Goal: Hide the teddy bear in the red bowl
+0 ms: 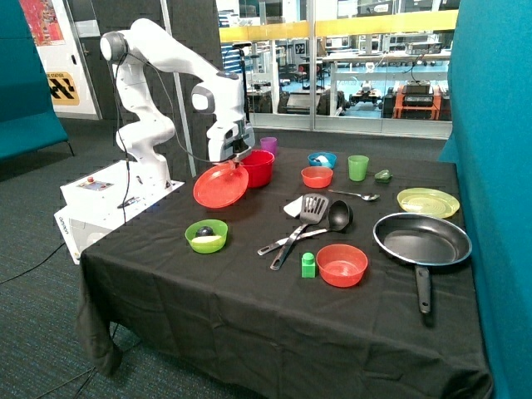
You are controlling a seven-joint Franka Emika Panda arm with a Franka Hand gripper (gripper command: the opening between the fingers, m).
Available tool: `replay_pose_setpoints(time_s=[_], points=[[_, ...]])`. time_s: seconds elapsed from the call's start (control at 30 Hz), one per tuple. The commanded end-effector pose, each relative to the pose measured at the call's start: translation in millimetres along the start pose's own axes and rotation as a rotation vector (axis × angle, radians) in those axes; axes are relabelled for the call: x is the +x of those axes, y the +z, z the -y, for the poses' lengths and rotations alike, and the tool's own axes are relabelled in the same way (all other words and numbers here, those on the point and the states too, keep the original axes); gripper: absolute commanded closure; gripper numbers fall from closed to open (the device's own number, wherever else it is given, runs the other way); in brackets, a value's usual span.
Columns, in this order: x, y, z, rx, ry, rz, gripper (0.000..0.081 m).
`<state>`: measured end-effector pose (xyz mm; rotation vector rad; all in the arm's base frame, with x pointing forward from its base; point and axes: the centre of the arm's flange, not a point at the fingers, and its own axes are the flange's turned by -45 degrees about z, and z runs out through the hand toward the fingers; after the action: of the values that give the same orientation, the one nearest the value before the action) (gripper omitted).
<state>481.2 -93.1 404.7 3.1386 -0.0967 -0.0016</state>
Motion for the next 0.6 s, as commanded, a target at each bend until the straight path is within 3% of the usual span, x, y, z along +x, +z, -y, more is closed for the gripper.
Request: replay_pose_setpoints(time_s=[0.0,0.57], points=[[2.5,-25.4,31.2,0.0014,-0.084,-0.0010,0.0808],[-9.2,-37.2,104.8,0.0014,-0.239,-0.0011,0.0808]])
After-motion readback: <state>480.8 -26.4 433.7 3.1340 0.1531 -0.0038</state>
